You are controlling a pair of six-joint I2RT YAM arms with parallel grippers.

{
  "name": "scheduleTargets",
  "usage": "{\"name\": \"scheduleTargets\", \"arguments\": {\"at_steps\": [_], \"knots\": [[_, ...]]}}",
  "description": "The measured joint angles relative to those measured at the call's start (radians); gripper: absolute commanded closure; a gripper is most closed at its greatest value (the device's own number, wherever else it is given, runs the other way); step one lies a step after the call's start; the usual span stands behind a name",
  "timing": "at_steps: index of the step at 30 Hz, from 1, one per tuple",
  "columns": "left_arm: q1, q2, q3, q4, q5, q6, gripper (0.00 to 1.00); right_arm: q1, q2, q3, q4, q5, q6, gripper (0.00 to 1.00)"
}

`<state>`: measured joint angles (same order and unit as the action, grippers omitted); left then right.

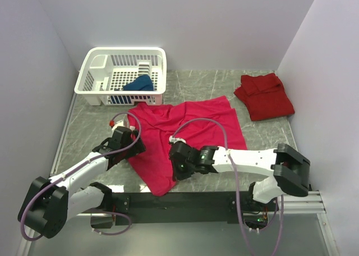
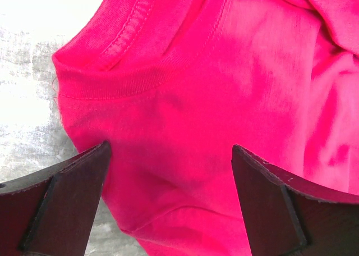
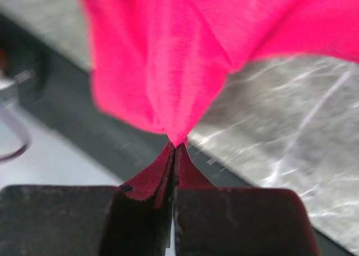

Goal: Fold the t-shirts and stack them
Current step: Flatten the tshirt out

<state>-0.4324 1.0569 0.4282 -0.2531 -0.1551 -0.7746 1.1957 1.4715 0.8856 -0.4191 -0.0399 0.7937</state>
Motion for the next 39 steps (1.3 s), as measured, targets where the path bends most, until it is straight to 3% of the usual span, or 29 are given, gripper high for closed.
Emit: {"name": "scheduleTargets", "arguments": {"at_steps": [9, 13, 14, 17, 23, 31, 39], "knots": [[0.0, -0.024, 0.0, 0.0, 0.001, 0.003, 0.04, -0.021, -0.076, 0.016, -0.044, -0.213, -0.018, 1.0], [0.0, -0.026, 0.003, 0.0, 0.0, 0.003, 0.04, -0.07, -0.099, -0.031, -0.031, -0.262, -0.024, 0.89], [0.0, -0.023, 0.005, 0.001, 0.0, 0.003, 0.04, -0.085, -0.1, -0.048, -0.032, -0.262, -0.024, 0.81], [0.002, -0.003, 0.012, 0.001, 0.0, 0.004, 0.04, -0.116, -0.089, -0.075, -0.059, -0.227, -0.03, 0.68], [0.002, 0.002, 0.039, -0.015, -0.021, 0.006, 0.05, -0.133, -0.123, -0.051, -0.143, -0.13, -0.054, 0.56], [0.0, 0.019, 0.183, 0.013, -0.048, 0.01, 0.07, -0.376, -0.346, -0.044, -0.114, 0.004, -0.097, 0.54], [-0.086, 0.277, 0.306, 0.142, -0.004, 0.013, 0.07, -0.63, -0.304, -0.071, -0.005, 0.101, -0.175, 0.54]]}}
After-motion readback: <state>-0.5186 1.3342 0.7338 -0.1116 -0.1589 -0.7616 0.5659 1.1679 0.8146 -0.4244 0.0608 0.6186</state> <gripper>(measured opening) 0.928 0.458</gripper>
